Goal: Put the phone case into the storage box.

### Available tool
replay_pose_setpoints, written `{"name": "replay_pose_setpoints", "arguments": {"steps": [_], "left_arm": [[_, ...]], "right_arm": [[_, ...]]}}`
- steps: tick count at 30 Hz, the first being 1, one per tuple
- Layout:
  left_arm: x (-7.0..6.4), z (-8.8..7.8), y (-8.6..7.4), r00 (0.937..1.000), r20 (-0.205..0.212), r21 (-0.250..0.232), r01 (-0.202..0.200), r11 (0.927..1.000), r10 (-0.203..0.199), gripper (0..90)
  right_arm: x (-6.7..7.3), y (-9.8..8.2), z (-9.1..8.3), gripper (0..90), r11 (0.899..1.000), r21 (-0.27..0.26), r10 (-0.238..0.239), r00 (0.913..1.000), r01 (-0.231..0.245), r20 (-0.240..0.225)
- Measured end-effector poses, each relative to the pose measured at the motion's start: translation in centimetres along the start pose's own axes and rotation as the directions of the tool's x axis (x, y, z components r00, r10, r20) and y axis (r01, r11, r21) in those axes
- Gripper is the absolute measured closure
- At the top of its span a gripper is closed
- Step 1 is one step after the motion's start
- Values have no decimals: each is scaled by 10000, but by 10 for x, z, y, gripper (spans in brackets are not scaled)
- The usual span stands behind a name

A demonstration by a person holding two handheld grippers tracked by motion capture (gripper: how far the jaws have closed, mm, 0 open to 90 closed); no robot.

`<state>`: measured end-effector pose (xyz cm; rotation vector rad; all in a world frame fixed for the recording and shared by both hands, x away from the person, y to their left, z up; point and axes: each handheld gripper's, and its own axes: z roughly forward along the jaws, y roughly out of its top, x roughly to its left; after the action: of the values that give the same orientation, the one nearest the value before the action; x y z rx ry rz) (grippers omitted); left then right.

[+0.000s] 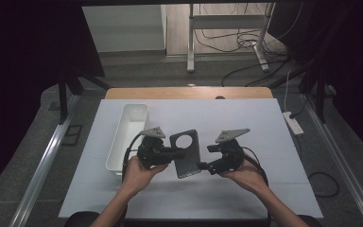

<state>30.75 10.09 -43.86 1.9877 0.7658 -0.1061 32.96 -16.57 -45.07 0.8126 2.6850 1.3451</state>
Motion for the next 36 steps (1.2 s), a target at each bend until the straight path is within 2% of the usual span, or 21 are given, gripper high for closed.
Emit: {"name": "replay_pose_setpoints", "arguments": {"steps": [4, 9, 11, 13, 15, 16, 17, 22, 23, 24, 25, 26, 27, 29, 30, 32, 34, 35, 36], "left_arm": [[-6, 4, 2, 9989, 324, 124, -331, 9994, 327, 798], [-9, 9, 2, 9959, 794, 215, -457, 9987, 439, 796], [-7, 9, 1, 9962, 719, 212, -512, 9985, 496, 794], [-2, 8, -1, 9929, 1130, -35, -365, 9993, 367, 792], [-1, 7, -1, 9918, 1238, -135, -291, 9995, 305, 786], [0, 6, 0, 9925, 1161, -211, -361, 9991, 383, 749], [-1, 6, 0, 9926, 1140, -238, -391, 9990, 416, 727], [-3, 6, 1, 9955, 723, -260, -590, 9979, 608, 663], [-3, 6, 1, 9970, 307, -189, -698, 9974, 704, 644], [-3, 6, 0, 9971, 176, -143, -740, 9972, 742, 619], [-3, 6, 0, 9971, 176, -143, -740, 9972, 742, 586], [-3, 5, 0, 9973, 75, -165, -727, 9972, 728, 551], [-1, 3, 0, 9981, -124, -256, -600, 9979, 597, 530], [0, 2, 1, 9984, -229, -327, -517, 9981, 510, 507], [0, 1, 1, 9984, -345, -354, -465, 9983, 453, 455], [2, -1, 1, 9962, -759, -435, -451, 9980, 417, 361], [2, -2, 1, 9953, -895, -460, -422, 9980, 380, 306], [4, -2, 0, 9921, -1217, -486, -375, 9981, 313, 275], [5, -2, 0, 9902, -1370, -526, -341, 9980, 266, 242]], "right_arm": [[5, 1, 3, 295, 9997, 44, -227, 9984, 229, -512], [15, 2, 6, 560, 9957, 267, -852, 9909, 885, -1044], [16, 2, 6, 655, 9951, 233, -924, 9870, 963, -1316], [16, 2, 5, 699, 9944, 272, -974, 9848, 1023, -1434], [15, 2, 3, 731, 9954, 189, -895, 9833, 937, -1585], [14, 3, 2, 783, 9959, 126, -863, 9817, 897, -1698], [14, 3, 1, 797, 9959, 45, -879, 9785, 903, -1864], [19, 5, -1, 801, 9959, -75, -899, 9858, 898, -1415], [20, 6, -1, 801, 9956, -108, -939, 9884, 933, -1196], [21, 6, -2, 801, 9948, -79, -1016, 9898, 1013, -996], [21, 6, -2, 801, 9948, -79, -1016, 9898, 1013, -996], [20, 6, -3, 801, 9945, -59, -1051, 9924, 1050, -639], [19, 6, -4, 802, 9951, -102, -984, 9936, 980, -562], [18, 6, -5, 801, 9957, -125, -923, 9946, 918, -466], [17, 6, -7, 802, 9960, -145, -883, 9957, 879, -281], [15, 6, -10, 802, 9963, -244, -819, 9966, 818, -11], [14, 6, -12, 802, 9964, -278, -794, 9966, 800, 238], [14, 6, -13, 802, 9965, -305, -762, 9964, 773, 360], [13, 6, -13, 801, 9966, -326, -743, 9959, 760, 506]]}}
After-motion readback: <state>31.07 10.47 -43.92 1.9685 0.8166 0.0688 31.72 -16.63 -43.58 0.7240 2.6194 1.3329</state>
